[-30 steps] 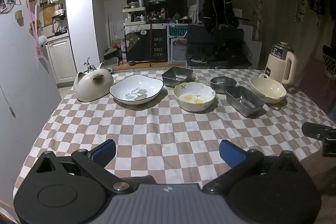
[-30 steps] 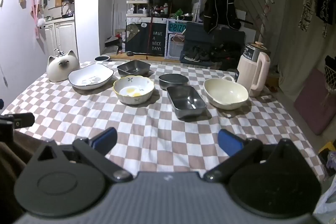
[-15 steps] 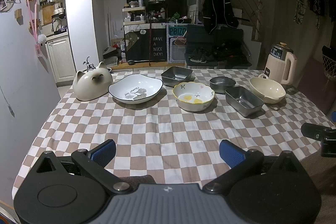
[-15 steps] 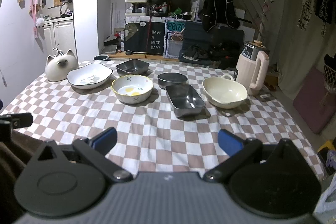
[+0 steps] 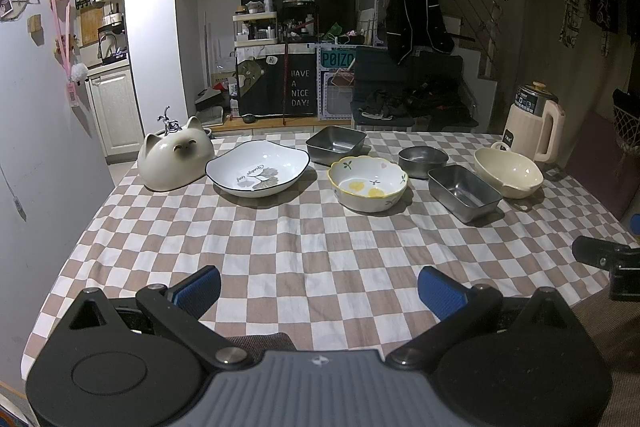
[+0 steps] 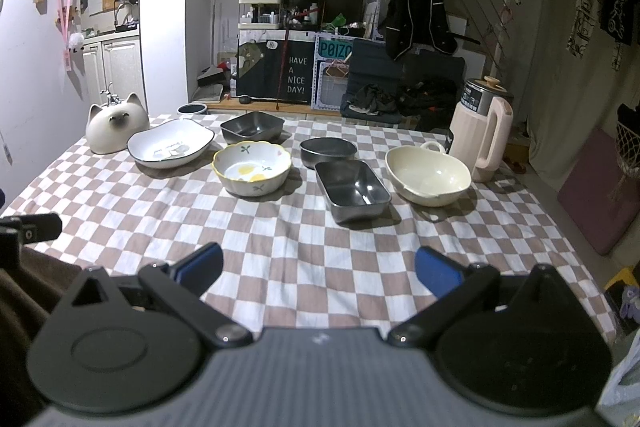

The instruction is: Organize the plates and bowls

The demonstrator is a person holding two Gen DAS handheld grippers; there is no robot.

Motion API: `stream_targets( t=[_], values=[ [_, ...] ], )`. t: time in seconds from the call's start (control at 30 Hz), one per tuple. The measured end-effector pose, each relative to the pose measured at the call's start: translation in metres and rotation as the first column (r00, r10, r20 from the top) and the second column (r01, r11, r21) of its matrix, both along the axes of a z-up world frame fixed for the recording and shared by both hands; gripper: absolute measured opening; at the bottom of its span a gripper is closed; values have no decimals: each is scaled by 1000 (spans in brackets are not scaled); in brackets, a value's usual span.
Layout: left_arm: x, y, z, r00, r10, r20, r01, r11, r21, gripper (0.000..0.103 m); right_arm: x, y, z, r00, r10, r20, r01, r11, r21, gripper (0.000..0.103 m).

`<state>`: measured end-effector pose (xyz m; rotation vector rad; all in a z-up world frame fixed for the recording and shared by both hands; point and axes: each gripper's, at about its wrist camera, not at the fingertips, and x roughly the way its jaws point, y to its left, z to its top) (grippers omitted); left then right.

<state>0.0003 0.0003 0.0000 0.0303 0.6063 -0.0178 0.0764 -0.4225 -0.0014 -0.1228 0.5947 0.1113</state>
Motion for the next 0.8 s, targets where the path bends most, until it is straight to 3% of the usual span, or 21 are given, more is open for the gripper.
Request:
stream_targets(
  t=[0.8],
  values=[
    [-2, -9, -3, 1000, 0, -2, 0, 1000, -5, 103, 1, 0, 0, 1000, 0, -2, 0, 1000, -2, 103]
  ],
)
